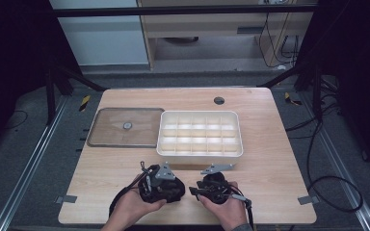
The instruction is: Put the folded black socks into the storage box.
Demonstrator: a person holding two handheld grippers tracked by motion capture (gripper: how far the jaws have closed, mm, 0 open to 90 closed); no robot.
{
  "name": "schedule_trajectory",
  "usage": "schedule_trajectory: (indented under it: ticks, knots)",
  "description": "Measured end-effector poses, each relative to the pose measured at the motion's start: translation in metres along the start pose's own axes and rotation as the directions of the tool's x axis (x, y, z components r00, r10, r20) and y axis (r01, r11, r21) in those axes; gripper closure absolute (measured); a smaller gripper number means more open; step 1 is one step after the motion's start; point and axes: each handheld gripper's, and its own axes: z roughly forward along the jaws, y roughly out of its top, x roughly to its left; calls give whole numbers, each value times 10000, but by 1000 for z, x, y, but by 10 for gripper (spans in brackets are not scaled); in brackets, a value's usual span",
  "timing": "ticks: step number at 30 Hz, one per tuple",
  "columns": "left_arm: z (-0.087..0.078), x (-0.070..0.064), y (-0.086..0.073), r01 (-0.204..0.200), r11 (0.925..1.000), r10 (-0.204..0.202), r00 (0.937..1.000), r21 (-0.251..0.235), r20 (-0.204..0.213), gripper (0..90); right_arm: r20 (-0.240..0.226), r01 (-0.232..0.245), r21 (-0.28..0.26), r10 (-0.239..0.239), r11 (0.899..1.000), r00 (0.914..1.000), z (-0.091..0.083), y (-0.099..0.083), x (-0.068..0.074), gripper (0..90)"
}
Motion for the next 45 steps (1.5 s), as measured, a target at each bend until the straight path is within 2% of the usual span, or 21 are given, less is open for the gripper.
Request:
schedule_trajectory:
  ticks: [5, 9, 10, 16, 24, 28, 32, 35, 37, 38, 41, 43, 45]
  knots:
    - [21, 11, -3, 392, 9991, -394, 9992, 146, 72, 843, 32, -70, -41, 70, 10000, 10000, -1, 0, -1, 611]
    - [28, 14, -5, 698, 9975, -696, 9973, -68, 248, 855, 50, -167, -261, 168, 9995, 9998, -5, 2, -2, 636]
    - [29, 15, -5, 727, 9973, -725, 9970, -79, 265, 856, 99, -41, -356, 45, 9994, 9999, -5, 3, -2, 647]
    - [35, 18, -4, 1001, 9950, -1001, 9935, 33, 540, 861, 128, 27, -506, -21, 9987, 9999, -8, 9, -2, 676]
    - [34, 9, -7, 751, 9969, -768, 9945, 251, 711, 871, -43, -11, -573, 9, 9984, 10000, -2, 16, -1, 695]
    - [30, 8, -12, 722, 9970, -743, 9941, 285, 792, 875, -247, 205, -556, -219, 9982, 9995, 4, 22, 6, 722]
    - [26, 8, -18, 743, 9966, -774, 9925, 356, 946, 879, -147, 233, -515, -241, 9984, 9996, 5, 21, 7, 762]
    - [22, 4, -23, 481, 9969, -550, 9919, 624, 1141, 881, -93, 179, -493, -183, 9986, 9998, 2, 19, 5, 773]
    - [21, 0, -27, 355, 9965, -463, 9881, 751, 1466, 883, -50, 138, -475, -141, 9988, 9999, 0, 18, 3, 774]
    - [21, -1, -28, 322, 9962, -439, 9882, 814, 1467, 884, -40, 122, -487, -125, 9987, 9999, -1, 17, 2, 774]
    - [24, -5, -32, 423, 9965, -562, 9770, 715, 2058, 884, 4, 156, -541, -156, 9984, 9999, -2, 16, 1, 772]
    - [24, -8, -31, 312, 9971, -432, 9826, 690, 1805, 882, -19, 184, -545, -185, 9983, 9998, -3, 16, 1, 764]
    - [22, -10, -29, 319, 9979, -408, 9852, 556, 1668, 881, -7, 136, -550, -136, 9984, 9999, -4, 16, 1, 758]
